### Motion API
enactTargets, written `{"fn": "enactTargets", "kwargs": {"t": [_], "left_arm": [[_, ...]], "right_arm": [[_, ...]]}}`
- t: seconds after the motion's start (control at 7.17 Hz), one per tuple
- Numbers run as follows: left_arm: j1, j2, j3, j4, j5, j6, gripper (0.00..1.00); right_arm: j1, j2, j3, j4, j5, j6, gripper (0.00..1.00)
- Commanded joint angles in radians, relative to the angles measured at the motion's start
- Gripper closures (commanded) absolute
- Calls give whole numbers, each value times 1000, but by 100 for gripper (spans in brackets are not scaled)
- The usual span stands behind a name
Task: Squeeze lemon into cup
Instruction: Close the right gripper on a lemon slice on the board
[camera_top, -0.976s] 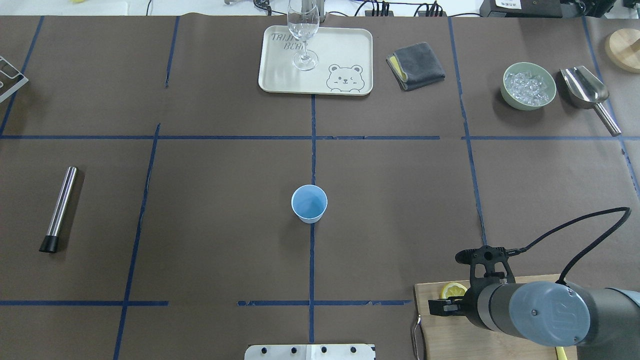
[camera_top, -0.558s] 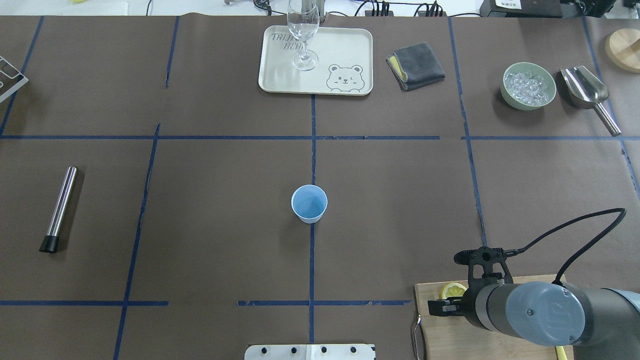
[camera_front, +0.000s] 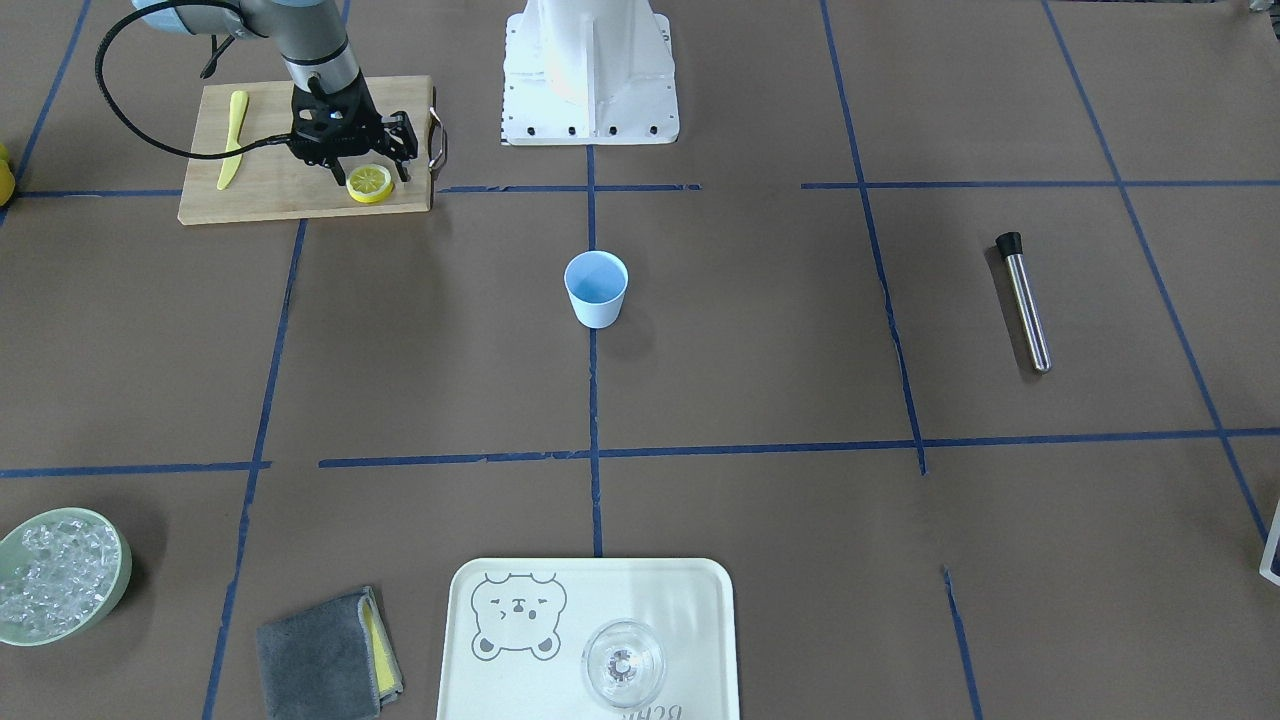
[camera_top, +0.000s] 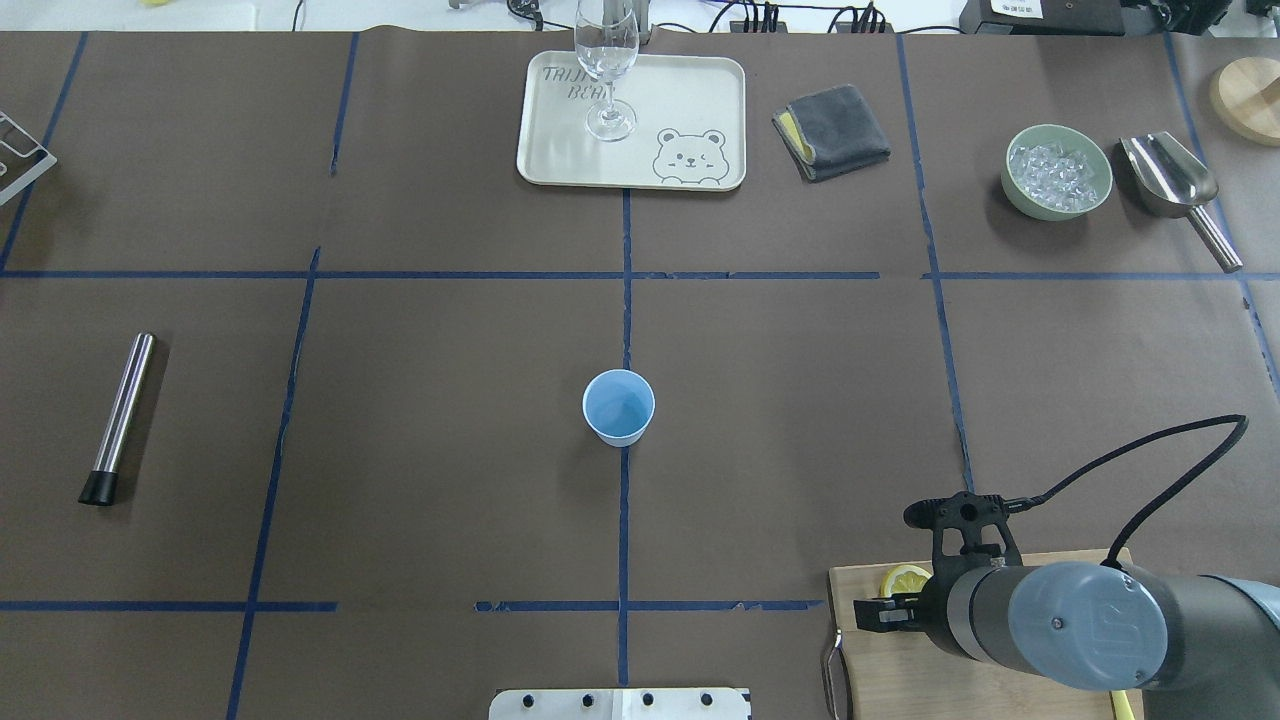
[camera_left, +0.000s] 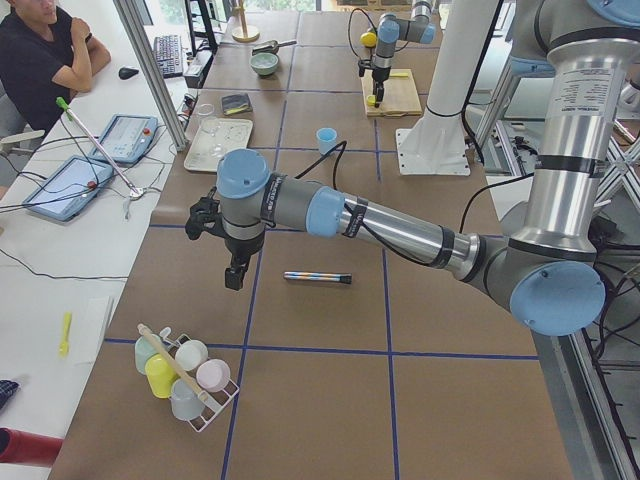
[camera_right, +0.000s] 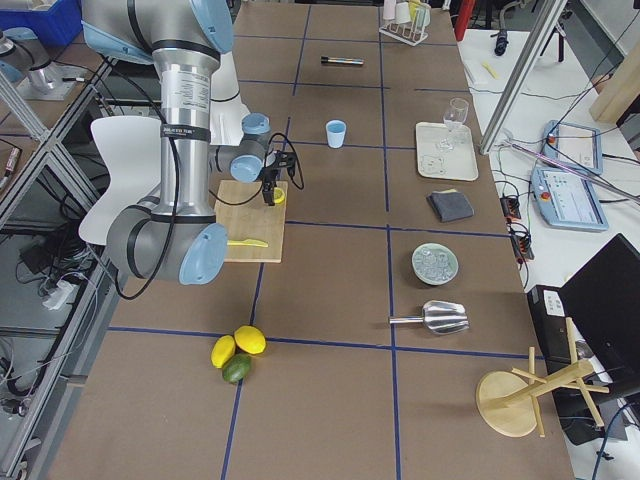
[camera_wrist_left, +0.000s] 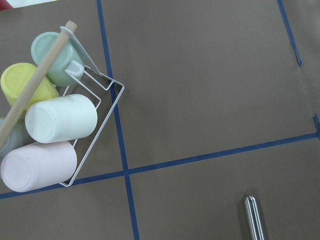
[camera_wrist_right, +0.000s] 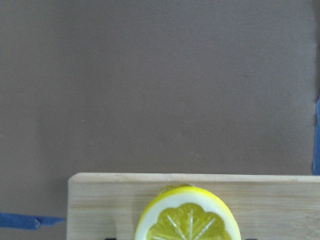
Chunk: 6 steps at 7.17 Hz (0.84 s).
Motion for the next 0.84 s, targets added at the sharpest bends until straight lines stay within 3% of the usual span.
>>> {"fn": "enactTargets", "kwargs": {"t": [0.0,0.28,0.7], "left_arm": [[0,0,2,0,0,0,0],[0,0,-1,0,-1,0,0],[0,0,-3,0,0,-2,0]], "right_arm": [[0,1,1,1,8,0,29],[13,-2,9,1,31,0,47],[40,-13,25,-1,44,0,53]]}}
